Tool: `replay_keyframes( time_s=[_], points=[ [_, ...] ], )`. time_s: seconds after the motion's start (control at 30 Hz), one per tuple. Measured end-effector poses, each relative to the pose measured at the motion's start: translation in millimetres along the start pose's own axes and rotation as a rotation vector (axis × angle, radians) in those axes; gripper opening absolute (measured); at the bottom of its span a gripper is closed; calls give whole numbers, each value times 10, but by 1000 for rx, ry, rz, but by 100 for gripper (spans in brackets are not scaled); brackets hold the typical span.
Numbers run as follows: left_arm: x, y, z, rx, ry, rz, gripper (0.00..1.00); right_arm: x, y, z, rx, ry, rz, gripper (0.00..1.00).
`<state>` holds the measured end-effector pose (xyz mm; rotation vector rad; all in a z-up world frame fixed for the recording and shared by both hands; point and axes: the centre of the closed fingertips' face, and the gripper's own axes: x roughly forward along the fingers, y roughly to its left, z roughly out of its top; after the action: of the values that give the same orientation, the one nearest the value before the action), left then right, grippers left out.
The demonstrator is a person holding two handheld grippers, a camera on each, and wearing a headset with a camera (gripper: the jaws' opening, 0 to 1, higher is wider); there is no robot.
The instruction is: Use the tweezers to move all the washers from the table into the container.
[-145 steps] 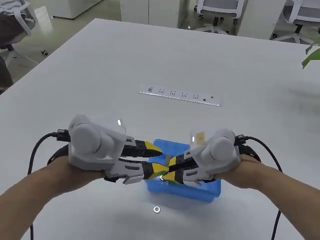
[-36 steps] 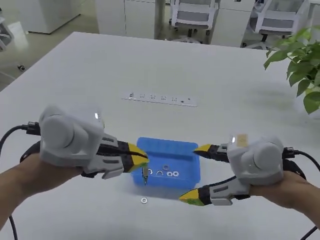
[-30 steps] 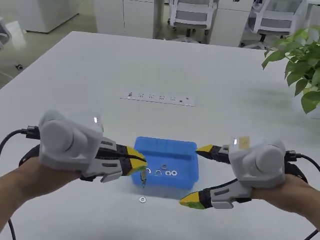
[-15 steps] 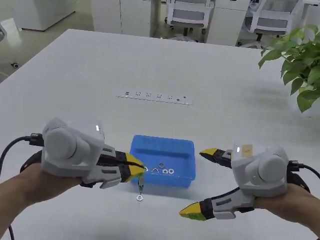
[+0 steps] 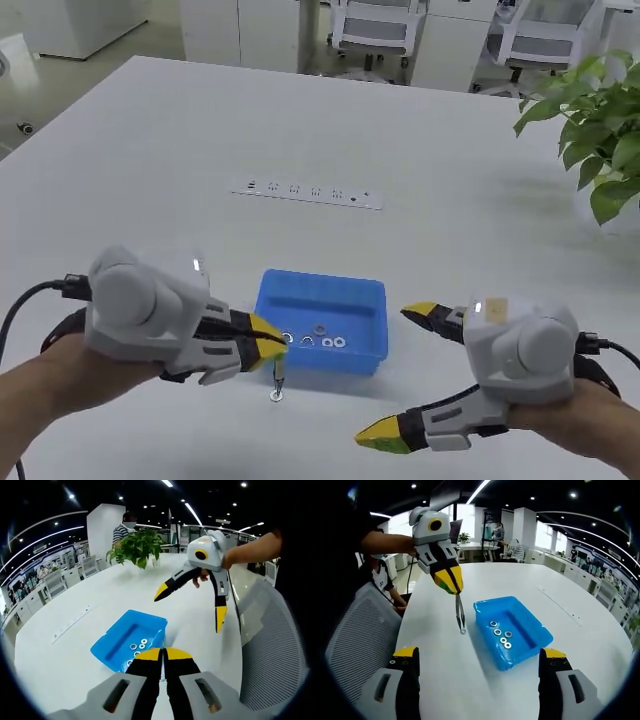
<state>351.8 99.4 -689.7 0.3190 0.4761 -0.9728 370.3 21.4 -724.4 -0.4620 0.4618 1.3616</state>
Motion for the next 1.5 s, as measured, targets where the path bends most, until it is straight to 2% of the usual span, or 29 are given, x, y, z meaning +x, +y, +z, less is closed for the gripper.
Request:
replay_keyframes(
  time_s=[0.57, 1.03, 1.37, 1.43, 1.5],
  points=[
    [61, -41, -92, 5, 16, -13, 5, 1, 64, -46, -1, 10, 17, 99],
    [66, -36, -88, 16, 12, -21, 5, 43, 104, -44, -13, 13, 42, 95],
    [52, -59, -93, 26, 17, -41, 5, 156, 230, 35, -70, 10, 117, 78],
    [54, -59, -94, 28, 19, -43, 5, 185, 256, 55, -104, 10, 134, 73],
    [56, -64, -95, 30, 20, -45, 5, 218, 274, 21, -165, 43, 155, 70]
  ],
)
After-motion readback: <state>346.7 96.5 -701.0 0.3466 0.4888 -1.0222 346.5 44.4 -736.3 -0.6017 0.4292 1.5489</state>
